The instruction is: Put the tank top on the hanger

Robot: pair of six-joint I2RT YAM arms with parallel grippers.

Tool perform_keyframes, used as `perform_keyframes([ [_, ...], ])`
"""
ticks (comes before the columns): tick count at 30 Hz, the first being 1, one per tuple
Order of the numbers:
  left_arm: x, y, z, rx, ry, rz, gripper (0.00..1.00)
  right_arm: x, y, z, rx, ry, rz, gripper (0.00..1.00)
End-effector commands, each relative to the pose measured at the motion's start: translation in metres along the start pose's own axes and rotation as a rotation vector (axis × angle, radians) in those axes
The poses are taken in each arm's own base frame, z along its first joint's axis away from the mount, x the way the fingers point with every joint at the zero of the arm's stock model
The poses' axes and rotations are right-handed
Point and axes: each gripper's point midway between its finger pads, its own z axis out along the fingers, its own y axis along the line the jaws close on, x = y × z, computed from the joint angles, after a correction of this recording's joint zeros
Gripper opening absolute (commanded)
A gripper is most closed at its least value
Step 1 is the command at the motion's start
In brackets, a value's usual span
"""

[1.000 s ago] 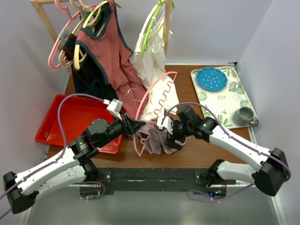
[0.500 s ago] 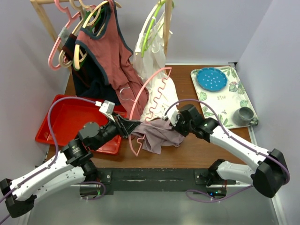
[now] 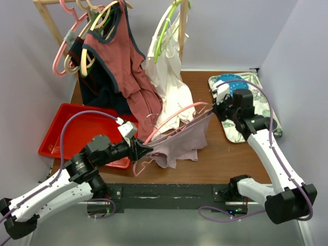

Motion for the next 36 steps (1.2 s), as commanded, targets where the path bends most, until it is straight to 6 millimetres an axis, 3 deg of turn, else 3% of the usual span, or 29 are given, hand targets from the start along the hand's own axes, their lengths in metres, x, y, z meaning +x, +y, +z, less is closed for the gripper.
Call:
perform_keyframes([
  [1,-0.026,-0.018,-0.007,0.082,-0.028,0.133,0.00,-0.049,-0.022,-0.020,0.041,-0.111,0.022,0.00],
  [6,-0.025,-0.012,-0.003,0.054,0.011,0.168,0.00,-0.062,-0.028,-0.028,0.042,-0.132,0.028,0.00],
  [18,-0.016,0.021,0.016,-0.113,0.224,0.232,0.00,-0.084,-0.013,-0.055,-0.039,-0.183,-0.035,0.00],
  [21,-0.021,0.018,0.024,-0.091,0.222,0.246,0.00,-0.089,0.005,-0.061,-0.137,-0.204,-0.054,0.00],
  [26,-0.017,0.013,0.043,-0.042,0.276,0.253,0.00,-0.111,0.056,-0.088,-0.426,-0.299,-0.060,0.00],
  [29,-0.027,0.017,0.047,-0.071,0.249,0.259,0.00,-0.112,0.091,-0.119,-0.643,-0.350,-0.163,0.00],
  [31,-0.038,0.026,0.045,-0.138,0.208,0.260,0.00,-0.099,0.100,-0.132,-0.686,-0.328,-0.217,0.00],
  [32,-0.045,0.025,0.041,-0.147,0.182,0.267,0.00,-0.094,0.096,-0.133,-0.648,-0.312,-0.246,0.03],
  [34,-0.056,0.023,0.033,-0.151,0.132,0.272,0.00,-0.082,0.089,-0.130,-0.583,-0.264,-0.250,0.20],
  [35,-0.055,0.017,0.031,-0.122,0.127,0.274,0.00,-0.075,0.083,-0.128,-0.537,-0.246,-0.251,0.45],
  [36,-0.056,0.014,0.029,-0.102,0.122,0.277,0.00,-0.072,0.071,-0.123,-0.457,-0.217,-0.260,0.56],
])
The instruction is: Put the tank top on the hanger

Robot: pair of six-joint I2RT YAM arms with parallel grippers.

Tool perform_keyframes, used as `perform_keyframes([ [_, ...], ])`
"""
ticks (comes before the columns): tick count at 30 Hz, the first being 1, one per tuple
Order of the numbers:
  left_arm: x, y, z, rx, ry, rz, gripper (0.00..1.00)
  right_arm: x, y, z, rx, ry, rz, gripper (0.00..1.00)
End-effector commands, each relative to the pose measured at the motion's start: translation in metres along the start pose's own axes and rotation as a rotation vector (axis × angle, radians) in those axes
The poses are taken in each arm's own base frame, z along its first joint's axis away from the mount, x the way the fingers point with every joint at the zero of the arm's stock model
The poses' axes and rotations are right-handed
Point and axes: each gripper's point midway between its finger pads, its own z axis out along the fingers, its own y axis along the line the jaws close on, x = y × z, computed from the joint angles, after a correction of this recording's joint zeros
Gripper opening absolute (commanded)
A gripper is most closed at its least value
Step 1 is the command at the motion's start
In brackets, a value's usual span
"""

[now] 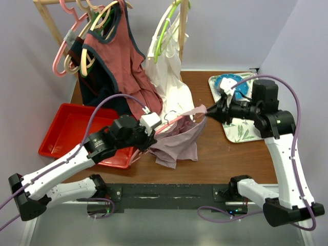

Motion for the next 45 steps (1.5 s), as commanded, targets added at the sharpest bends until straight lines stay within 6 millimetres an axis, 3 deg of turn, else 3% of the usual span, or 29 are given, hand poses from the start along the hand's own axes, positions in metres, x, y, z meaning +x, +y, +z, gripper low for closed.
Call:
perform_keyframes([
  [1,-0.057,-0.008,-0.036,0.029,-0.228,0.048,0.00,0.017,-0.004,-0.019,0.110,0.080,-0.067,0.66],
  [2,-0.056,-0.013,-0.039,0.055,-0.224,0.052,0.00,0.017,-0.006,-0.021,0.137,0.083,-0.070,0.84],
  [6,-0.042,-0.009,-0.057,0.018,-0.155,-0.027,0.00,0.009,-0.019,-0.027,0.206,0.084,-0.075,0.97],
  [10,-0.049,-0.013,-0.099,-0.002,-0.243,-0.262,0.00,0.011,-0.034,-0.026,0.286,0.079,-0.029,0.99],
  [13,-0.043,-0.002,-0.125,-0.085,-0.271,-0.381,0.00,0.025,-0.047,-0.016,0.323,0.072,0.025,0.99],
  [15,-0.034,0.019,-0.141,-0.215,-0.267,-0.425,0.00,0.043,-0.055,-0.005,0.328,0.079,0.060,0.98],
  [16,-0.042,0.025,-0.155,-0.252,-0.297,-0.437,0.00,0.051,-0.059,-0.003,0.339,0.081,0.089,0.99],
  [18,-0.039,0.045,-0.171,-0.381,-0.287,-0.432,0.00,0.069,-0.065,0.007,0.340,0.085,0.126,0.99],
  [19,-0.053,0.051,-0.180,-0.418,-0.302,-0.415,0.00,0.077,-0.069,0.009,0.345,0.085,0.157,0.99],
  [21,-0.060,0.068,-0.190,-0.538,-0.285,-0.392,0.00,0.092,-0.067,0.018,0.316,0.077,0.205,0.99],
  [24,-0.087,0.089,-0.196,-0.676,-0.271,-0.314,0.00,0.110,-0.070,0.020,0.318,0.061,0.248,0.98],
  [28,-0.129,0.108,-0.184,-0.795,-0.271,-0.227,0.00,0.127,-0.067,0.020,0.315,0.070,0.274,0.99],
  [30,-0.154,0.117,-0.174,-0.799,-0.287,-0.188,0.00,0.127,-0.064,0.020,0.307,0.065,0.275,0.99],
  [32,-0.174,0.138,-0.169,-0.776,-0.336,-0.206,0.00,0.128,-0.063,0.021,0.300,0.060,0.276,0.98],
  [37,-0.211,0.162,-0.146,-0.724,-0.388,-0.204,0.00,0.130,-0.057,0.022,0.282,0.056,0.279,0.99],
  [45,-0.273,0.193,-0.149,-0.729,-0.519,-0.177,0.00,0.131,-0.051,0.024,0.254,0.050,0.279,0.99],
])
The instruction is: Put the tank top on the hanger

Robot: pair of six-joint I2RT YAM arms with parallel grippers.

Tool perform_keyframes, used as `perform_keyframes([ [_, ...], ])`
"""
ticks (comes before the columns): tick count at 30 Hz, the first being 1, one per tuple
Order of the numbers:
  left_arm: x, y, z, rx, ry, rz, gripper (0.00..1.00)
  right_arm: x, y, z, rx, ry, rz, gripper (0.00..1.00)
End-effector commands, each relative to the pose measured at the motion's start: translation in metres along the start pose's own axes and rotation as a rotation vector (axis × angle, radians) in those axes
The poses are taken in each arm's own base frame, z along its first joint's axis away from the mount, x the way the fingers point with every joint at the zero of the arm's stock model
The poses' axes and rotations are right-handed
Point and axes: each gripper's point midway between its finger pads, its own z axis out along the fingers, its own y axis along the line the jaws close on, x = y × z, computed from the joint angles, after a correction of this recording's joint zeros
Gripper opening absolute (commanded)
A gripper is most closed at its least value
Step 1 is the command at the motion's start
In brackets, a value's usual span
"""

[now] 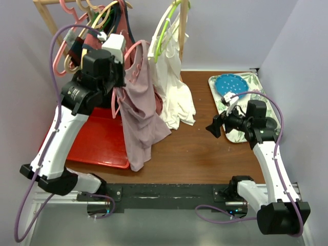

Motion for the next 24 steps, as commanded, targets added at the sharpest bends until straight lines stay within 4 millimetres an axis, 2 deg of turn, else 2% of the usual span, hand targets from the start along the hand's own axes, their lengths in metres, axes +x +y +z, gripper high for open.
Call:
perform_keyframes([
  [1,-0.104,0.005,-0.011,0.053,-0.323,-0.065,0.00,-0.008,0.005,-0.001,-0.026,-0.040,-0.014,0.99],
  [9,-0.144,0.010,0.030,0.102,-0.416,-0.134,0.00,-0.008,0.008,-0.003,-0.033,-0.043,-0.013,0.98],
  [16,-0.185,0.002,0.029,0.157,-0.566,-0.124,0.00,-0.007,0.010,-0.002,-0.047,-0.041,-0.008,0.99],
  [19,-0.195,0.000,0.029,0.172,-0.604,-0.123,0.00,-0.007,0.011,-0.002,-0.052,-0.039,-0.008,0.99],
  [24,-0.199,0.008,0.045,0.148,-0.618,-0.145,0.00,-0.006,0.012,-0.002,-0.059,-0.037,-0.004,0.98],
])
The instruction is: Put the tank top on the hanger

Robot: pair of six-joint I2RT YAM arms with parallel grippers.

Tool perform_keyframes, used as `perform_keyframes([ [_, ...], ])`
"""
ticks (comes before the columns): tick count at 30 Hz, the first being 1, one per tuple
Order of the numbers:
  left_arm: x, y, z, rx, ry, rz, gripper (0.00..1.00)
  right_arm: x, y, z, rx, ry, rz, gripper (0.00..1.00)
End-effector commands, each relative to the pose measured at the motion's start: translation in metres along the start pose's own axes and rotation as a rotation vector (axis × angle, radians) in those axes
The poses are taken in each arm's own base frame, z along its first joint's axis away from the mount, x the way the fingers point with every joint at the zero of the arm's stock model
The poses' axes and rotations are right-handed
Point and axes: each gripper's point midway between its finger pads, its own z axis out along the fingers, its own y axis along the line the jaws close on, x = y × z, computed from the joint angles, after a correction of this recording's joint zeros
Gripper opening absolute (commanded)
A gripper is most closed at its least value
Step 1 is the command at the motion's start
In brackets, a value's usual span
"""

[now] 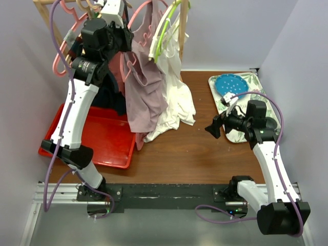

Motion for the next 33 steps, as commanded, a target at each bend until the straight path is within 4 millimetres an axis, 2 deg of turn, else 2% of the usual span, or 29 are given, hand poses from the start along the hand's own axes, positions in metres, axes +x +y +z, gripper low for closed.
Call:
perform_keyframes([
  [1,-0.095,0.003,-0.008,0.018,-0.329,-0.039,0.00,-0.004,0.005,-0.002,-0.021,-0.023,-0.003,0.98],
  [6,-0.093,0.025,0.017,0.002,-0.350,-0.109,0.00,-0.003,0.005,-0.002,-0.022,-0.014,-0.005,0.98],
  [7,-0.093,0.023,0.021,0.028,-0.352,-0.116,0.00,-0.003,0.005,-0.002,-0.022,-0.015,-0.008,0.99],
  [11,-0.084,0.039,0.040,0.039,-0.345,-0.173,0.00,-0.002,0.006,-0.002,-0.025,-0.016,-0.010,0.99],
  [16,-0.076,0.043,0.053,0.071,-0.326,-0.212,0.00,-0.002,0.006,-0.002,-0.028,-0.016,-0.012,0.99],
  [21,-0.061,0.038,0.052,0.096,-0.272,-0.218,0.01,-0.003,0.006,-0.003,-0.024,-0.019,-0.018,0.99],
  [22,-0.059,0.036,0.049,0.104,-0.263,-0.216,0.12,-0.002,0.006,-0.003,-0.023,-0.017,-0.018,0.99],
  [24,-0.055,0.036,0.041,0.099,-0.246,-0.210,0.26,-0.002,0.005,-0.003,-0.018,-0.016,-0.020,0.98],
  [25,-0.054,0.036,0.036,0.096,-0.242,-0.206,0.40,-0.002,0.004,-0.003,-0.013,-0.016,-0.022,0.99],
  [27,-0.053,0.035,0.020,0.089,-0.234,-0.191,0.54,-0.001,0.001,-0.003,0.003,-0.012,-0.024,0.99],
  [28,-0.052,0.036,0.013,0.085,-0.231,-0.184,0.65,-0.002,0.001,-0.004,0.008,-0.012,-0.025,0.99],
  [30,-0.052,0.035,-0.009,0.076,-0.231,-0.164,0.74,-0.001,-0.003,-0.004,0.027,-0.007,-0.030,0.99],
  [31,-0.056,0.033,-0.027,0.074,-0.239,-0.149,0.82,-0.001,-0.011,-0.008,0.061,-0.011,-0.023,0.99],
  [33,-0.059,0.032,-0.048,0.069,-0.248,-0.133,0.87,-0.001,-0.017,-0.011,0.094,-0.013,-0.025,0.99],
])
